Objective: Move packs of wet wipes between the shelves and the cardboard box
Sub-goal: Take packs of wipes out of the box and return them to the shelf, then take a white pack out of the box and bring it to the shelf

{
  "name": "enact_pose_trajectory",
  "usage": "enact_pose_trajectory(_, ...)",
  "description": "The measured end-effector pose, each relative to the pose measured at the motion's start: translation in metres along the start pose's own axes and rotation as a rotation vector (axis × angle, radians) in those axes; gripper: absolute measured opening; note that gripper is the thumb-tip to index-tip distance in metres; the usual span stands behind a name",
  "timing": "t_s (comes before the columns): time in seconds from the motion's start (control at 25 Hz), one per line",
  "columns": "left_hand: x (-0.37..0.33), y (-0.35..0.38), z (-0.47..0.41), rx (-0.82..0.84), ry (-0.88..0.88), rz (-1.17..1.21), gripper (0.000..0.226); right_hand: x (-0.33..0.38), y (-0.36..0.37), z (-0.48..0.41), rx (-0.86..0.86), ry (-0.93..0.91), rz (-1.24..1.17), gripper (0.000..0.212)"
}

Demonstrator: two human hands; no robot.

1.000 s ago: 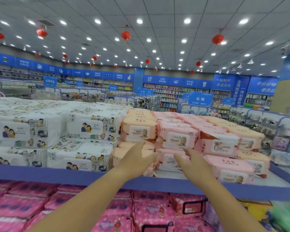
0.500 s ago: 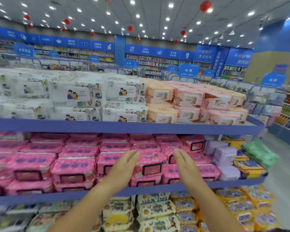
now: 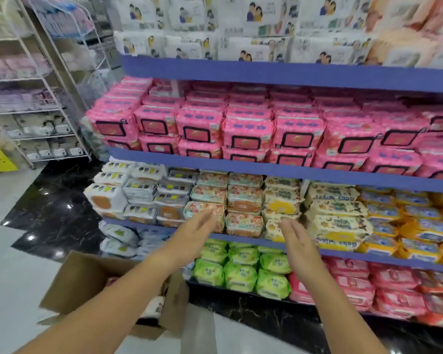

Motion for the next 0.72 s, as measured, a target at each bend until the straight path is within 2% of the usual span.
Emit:
enact_pose_trajectory(0.16,0.109,-0.087,0.031,-0.064,-0.092,0.082,0.058,0.003,0.133,0.016,0.144,0.026,0.053,0.054)
enact_pose_trajectory(0.28,0.193,-0.169,0.043,-0.121,-0.18,0.138,0.055,0.003,0.262,0.012,0.244,0.066,0.093,0.056)
enact_pose_trajectory(0.4,0.276,-0.236,0.034,-0.167,-0.225,0.089,0.053,-0.002,0.383,-0.002,0.358,0.084,0.121,0.056)
enact_pose_trajectory(0.52,0.355,-0.277,0.013,-0.207,-0.335,0.004,0.047,-0.028,0.477,-0.024,0.456,0.106,0.157,0.062)
enact_pose_trajectory(0.64,0.433,-0.284,-0.014,-0.173,-0.454,-0.016,0.045,-0.085,0.54,-0.049,0.547,0.15,0.197,0.038)
enact_pose_trajectory(0.68,0.457,-0.281,-0.024,-0.149,-0.485,-0.02,0.048,-0.107,0.556,-0.058,0.564,0.157,0.223,0.035)
enact_pose_trajectory(0.72,0.482,-0.278,-0.038,-0.141,-0.507,-0.023,0.051,-0.134,0.573,-0.07,0.575,0.166,0.259,0.041)
Point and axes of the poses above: each hand's wrist, its own z-axis away from the middle knuckle, its own y-axis out of the palm, x = y × z, the point moved 1 cm from there along -z, towards the middle knuckle, and after that the axes turned 1 degree about -y, right-handed, at the moved point
